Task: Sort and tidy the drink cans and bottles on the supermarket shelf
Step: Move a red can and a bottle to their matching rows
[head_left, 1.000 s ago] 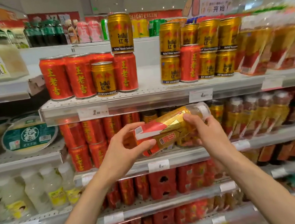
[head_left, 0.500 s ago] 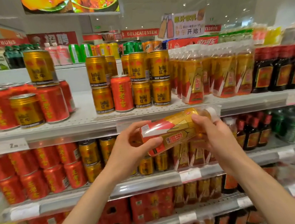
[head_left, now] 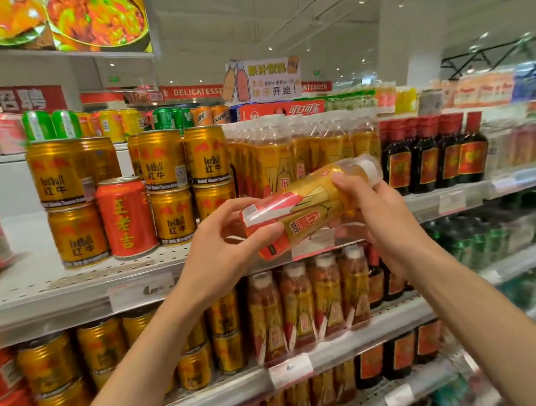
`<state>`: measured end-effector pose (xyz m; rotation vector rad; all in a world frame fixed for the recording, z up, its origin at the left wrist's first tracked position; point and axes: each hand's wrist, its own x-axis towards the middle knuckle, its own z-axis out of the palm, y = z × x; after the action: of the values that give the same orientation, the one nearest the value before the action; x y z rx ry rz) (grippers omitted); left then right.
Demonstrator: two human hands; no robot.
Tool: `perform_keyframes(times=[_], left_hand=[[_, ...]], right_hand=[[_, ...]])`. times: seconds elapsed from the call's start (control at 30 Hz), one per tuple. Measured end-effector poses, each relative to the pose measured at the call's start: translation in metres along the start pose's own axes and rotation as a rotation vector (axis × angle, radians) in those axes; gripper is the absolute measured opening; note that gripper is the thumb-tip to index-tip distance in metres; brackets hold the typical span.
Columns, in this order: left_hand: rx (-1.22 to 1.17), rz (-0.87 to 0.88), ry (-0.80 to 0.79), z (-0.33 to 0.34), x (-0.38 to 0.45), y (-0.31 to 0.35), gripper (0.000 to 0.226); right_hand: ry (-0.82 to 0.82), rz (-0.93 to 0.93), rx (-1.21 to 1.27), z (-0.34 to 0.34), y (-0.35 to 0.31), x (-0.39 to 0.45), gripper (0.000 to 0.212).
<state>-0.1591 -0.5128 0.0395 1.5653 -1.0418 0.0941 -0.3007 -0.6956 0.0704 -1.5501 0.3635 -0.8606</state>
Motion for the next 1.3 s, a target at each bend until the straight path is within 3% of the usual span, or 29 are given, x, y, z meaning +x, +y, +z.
perform_keyframes(times=[0.13, 0.33, 0.57, 0.7, 0.83, 0.9, 0.97, 1.1, 1.2, 1.3], left_hand=[[0.026, 0.002, 0.001, 0.018, 0.012, -0.003, 0.050], [0.092, -0.017, 0.079, 0.053, 0.018, 0.002, 0.066], [0.077, -0.081, 0.171, 0.100, 0.017, 0.011, 0.058], [0.273, -0.048, 0.274, 0.112, 0.022, 0.021, 0.053], [0.437, -0.046, 0.467, 0.104, 0.030, 0.022, 0.037], [0.490, -0.065, 0.541, 0.096, 0.035, 0.019, 0.039], [0.535, -0.099, 0.523, 0.092, 0.042, 0.014, 0.055], [0.601, -0.243, 0.325, 0.090, 0.057, 0.008, 0.088], [0.499, -0.257, 0.230, 0.089, 0.066, 0.008, 0.083], [0.406, -0.264, 0.190, 0.084, 0.073, 0.006, 0.088]], right_hand=[[0.018, -0.018, 0.022, -0.012, 0.003, 0.017, 0.045], [-0.053, -0.108, 0.059, -0.038, 0.010, 0.051, 0.035], [-0.186, -0.180, -0.002, -0.068, 0.005, 0.094, 0.052], [-0.248, -0.338, -0.120, -0.074, -0.007, 0.112, 0.049], [-0.255, -0.462, -0.290, -0.068, -0.016, 0.126, 0.061], [-0.227, -0.531, -0.366, -0.061, -0.018, 0.131, 0.064], [-0.183, -0.610, -0.468, -0.050, -0.018, 0.135, 0.066], [-0.045, -0.773, -0.681, -0.028, -0.010, 0.146, 0.073], [0.033, -0.848, -0.852, -0.013, -0.006, 0.152, 0.070], [0.001, -0.917, -0.922, -0.009, 0.005, 0.153, 0.084]])
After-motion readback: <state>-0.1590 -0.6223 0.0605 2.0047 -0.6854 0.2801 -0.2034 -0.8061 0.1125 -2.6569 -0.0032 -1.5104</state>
